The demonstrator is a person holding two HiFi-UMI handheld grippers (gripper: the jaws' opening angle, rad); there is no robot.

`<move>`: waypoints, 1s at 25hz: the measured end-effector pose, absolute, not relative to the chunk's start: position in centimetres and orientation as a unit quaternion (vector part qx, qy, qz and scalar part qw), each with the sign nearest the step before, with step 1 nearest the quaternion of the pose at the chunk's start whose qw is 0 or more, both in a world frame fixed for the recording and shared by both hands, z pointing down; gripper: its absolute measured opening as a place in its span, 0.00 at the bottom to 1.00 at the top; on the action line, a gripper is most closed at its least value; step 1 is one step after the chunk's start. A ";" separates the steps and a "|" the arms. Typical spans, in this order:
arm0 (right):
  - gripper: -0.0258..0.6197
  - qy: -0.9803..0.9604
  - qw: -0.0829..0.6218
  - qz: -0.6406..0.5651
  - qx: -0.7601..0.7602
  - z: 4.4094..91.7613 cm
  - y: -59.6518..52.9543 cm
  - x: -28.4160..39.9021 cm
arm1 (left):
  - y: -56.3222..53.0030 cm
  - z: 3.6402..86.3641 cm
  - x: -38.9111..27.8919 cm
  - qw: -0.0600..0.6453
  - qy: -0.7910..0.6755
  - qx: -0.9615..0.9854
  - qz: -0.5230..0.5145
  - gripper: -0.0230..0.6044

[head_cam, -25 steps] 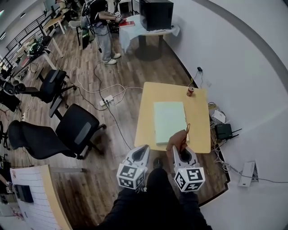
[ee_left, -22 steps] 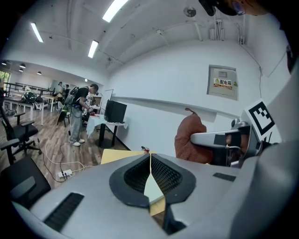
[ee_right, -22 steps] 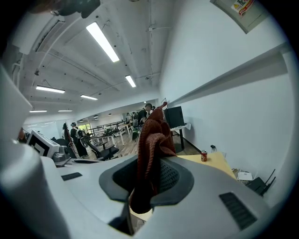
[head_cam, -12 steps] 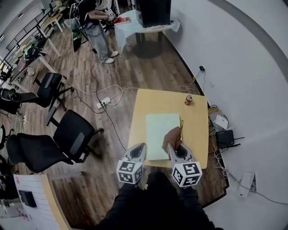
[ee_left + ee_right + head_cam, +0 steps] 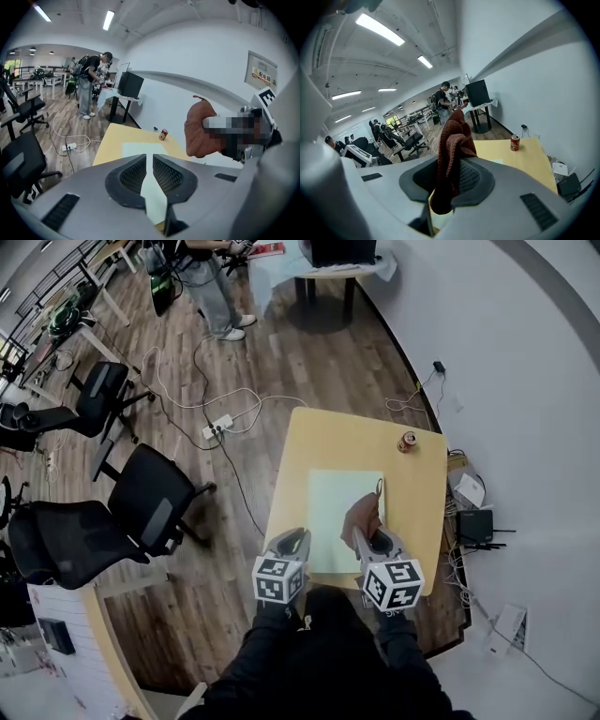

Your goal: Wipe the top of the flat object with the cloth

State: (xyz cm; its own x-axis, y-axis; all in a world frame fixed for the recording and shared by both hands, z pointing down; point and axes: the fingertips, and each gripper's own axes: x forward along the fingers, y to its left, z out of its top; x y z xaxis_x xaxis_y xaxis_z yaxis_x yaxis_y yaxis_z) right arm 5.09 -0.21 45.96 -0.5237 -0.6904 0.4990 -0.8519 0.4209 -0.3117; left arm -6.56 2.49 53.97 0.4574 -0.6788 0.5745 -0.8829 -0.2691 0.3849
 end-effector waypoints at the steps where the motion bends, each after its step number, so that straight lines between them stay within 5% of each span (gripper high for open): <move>1: 0.18 -0.828 0.152 0.274 0.464 46.5 -0.9 5.0 | 2.1 54.9 -6.6 0.349 -0.497 0.780 0.153 0.09; 13: 0.18 -0.815 0.130 0.362 0.433 54.7 -7.9 1.5 | -0.7 66.1 -5.8 0.433 -0.429 0.762 0.217 0.27; 25: 0.18 -0.804 0.104 0.456 0.367 62.9 -14.0 -4.2 | 0.1 70.9 -5.3 0.467 -0.391 0.749 0.262 0.27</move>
State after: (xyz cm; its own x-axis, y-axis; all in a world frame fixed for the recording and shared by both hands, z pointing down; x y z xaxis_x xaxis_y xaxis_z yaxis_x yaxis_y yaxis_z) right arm -4.20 -13.98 62.94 -0.7089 -0.4953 0.5021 -0.6853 0.3154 -0.6565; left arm -5.28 0.09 70.90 0.5568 -0.3407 0.7576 -0.8302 -0.2589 0.4938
